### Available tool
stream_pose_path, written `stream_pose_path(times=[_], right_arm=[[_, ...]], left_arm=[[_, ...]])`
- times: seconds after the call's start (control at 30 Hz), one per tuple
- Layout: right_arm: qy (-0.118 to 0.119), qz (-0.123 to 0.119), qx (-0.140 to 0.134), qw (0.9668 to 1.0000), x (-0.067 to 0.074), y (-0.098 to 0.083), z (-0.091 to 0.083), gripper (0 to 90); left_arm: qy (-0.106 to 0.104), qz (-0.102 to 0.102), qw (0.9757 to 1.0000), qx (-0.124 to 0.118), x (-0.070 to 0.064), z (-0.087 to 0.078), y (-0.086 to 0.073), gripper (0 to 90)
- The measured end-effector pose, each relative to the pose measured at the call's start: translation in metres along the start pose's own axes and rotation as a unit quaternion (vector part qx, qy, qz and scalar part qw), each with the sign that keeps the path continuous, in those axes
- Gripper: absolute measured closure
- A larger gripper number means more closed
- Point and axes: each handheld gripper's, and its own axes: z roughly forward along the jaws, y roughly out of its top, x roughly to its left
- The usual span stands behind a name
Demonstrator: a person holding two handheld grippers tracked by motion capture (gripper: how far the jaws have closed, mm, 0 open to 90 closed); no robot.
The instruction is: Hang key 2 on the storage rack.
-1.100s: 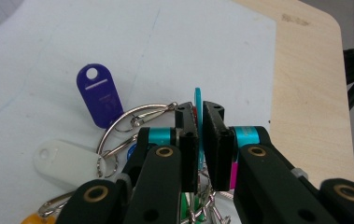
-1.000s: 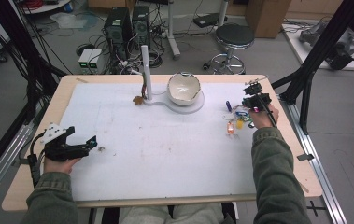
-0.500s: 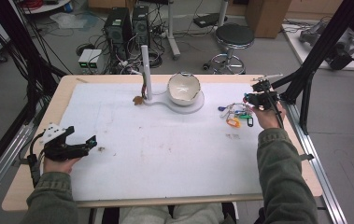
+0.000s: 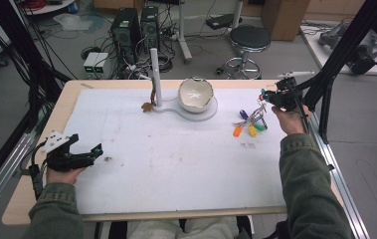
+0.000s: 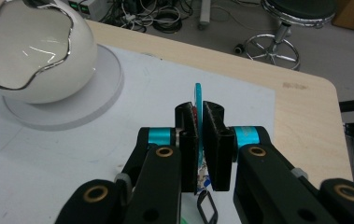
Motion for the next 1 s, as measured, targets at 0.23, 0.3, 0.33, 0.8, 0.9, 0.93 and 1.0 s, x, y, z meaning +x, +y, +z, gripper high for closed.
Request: stream_pose_path(times=[0.23, 0.3, 0.33, 0.8, 0.9, 0.93, 1.0], right_arm=[[0.010, -0.003, -0.014, 0.9998, 0.005, 0.009, -0.009, 85.2], [0.012, -0.004, -0.017, 0.9998, 0.005, 0.013, -0.012, 85.2], [0.013, -0.004, -0.018, 0.9997, 0.005, 0.015, -0.013, 85.1], [0.043, -0.010, -0.044, 0.9980, 0.011, 0.037, -0.037, 85.1], [0.051, -0.015, -0.050, 0.9974, 0.014, 0.040, -0.041, 85.1], [0.056, -0.018, -0.053, 0.9969, 0.015, 0.041, -0.042, 85.2], [0.064, -0.022, -0.057, 0.9961, 0.019, 0.044, -0.044, 85.1]], left_arm=[[0.001, -0.001, 1.0000, 0.003, 0.000, 0.000, 0.000, 2.1], [0.001, -0.001, 1.0000, 0.003, 0.000, 0.000, 0.000, 2.1], [0.001, -0.001, 1.0000, 0.003, 0.000, 0.000, 0.000, 2.1], [0.005, -0.004, 1.0000, 0.006, 0.001, 0.000, 0.000, 2.1], [0.003, -0.005, 1.0000, 0.006, 0.001, 0.000, 0.000, 2.1], [0.003, -0.005, 1.0000, 0.005, 0.001, 0.000, 0.000, 2.1], [0.003, -0.006, 1.0000, 0.005, 0.001, 0.000, 0.000, 2.1]])
